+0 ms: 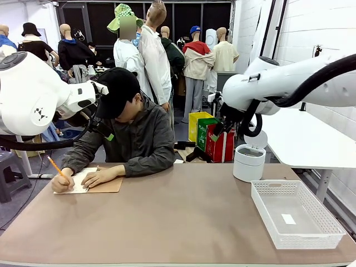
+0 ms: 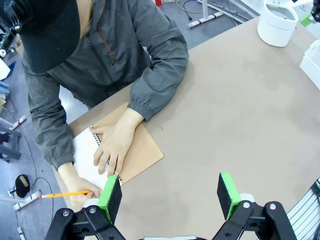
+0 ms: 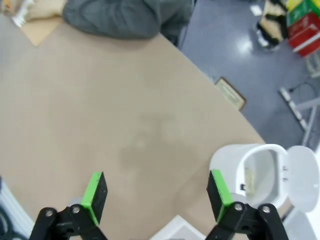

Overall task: Sort the paper based on its condition.
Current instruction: If a person hands you a paper, place it in the Organizing basket , and if it's crumpled, put it in the Trash can.

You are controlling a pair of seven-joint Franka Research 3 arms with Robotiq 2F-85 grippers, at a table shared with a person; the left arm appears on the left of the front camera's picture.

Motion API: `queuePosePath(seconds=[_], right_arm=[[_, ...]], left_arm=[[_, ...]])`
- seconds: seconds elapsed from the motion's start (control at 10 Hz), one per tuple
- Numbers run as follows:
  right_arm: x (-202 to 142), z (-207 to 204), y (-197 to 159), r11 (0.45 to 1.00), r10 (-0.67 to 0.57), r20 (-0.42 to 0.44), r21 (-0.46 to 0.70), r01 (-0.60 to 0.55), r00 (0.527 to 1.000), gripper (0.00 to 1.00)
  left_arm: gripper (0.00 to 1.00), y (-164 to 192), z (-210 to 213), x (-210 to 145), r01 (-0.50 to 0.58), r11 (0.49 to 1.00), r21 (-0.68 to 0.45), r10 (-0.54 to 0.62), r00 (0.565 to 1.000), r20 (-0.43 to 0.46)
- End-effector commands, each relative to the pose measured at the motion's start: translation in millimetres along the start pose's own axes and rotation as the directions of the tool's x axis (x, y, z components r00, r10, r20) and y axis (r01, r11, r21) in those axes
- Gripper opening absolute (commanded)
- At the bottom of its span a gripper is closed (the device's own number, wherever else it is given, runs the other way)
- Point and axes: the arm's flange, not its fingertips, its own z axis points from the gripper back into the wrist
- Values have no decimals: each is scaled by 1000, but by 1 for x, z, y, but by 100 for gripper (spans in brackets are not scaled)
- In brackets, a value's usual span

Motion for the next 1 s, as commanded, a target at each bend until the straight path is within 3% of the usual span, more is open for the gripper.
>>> queuePosePath(seconds=[0.0,0.1,0.2,0.6,0.9], right_arm=[[-31,3,7,996,51,57,74,-55,997,100],[-31,3,4,995,78,51,57,-81,996,100],[-12,4,6,999,11,24,31,-12,1000,100],[-18,5,8,999,28,30,43,-30,999,100],[-16,37,49,1000,1,112,31,-5,994,100]], left_arm=[[100,1,1,0,1,1000,-1,-1,1000,2],[100,1,1,0,1,1000,-1,-1,1000,2],[100,1,1,0,1,1000,-1,-1,1000,2],[100,1,1,0,1,1000,-1,-1,1000,2],[100,1,1,0,1,1000,-1,-1,1000,2]])
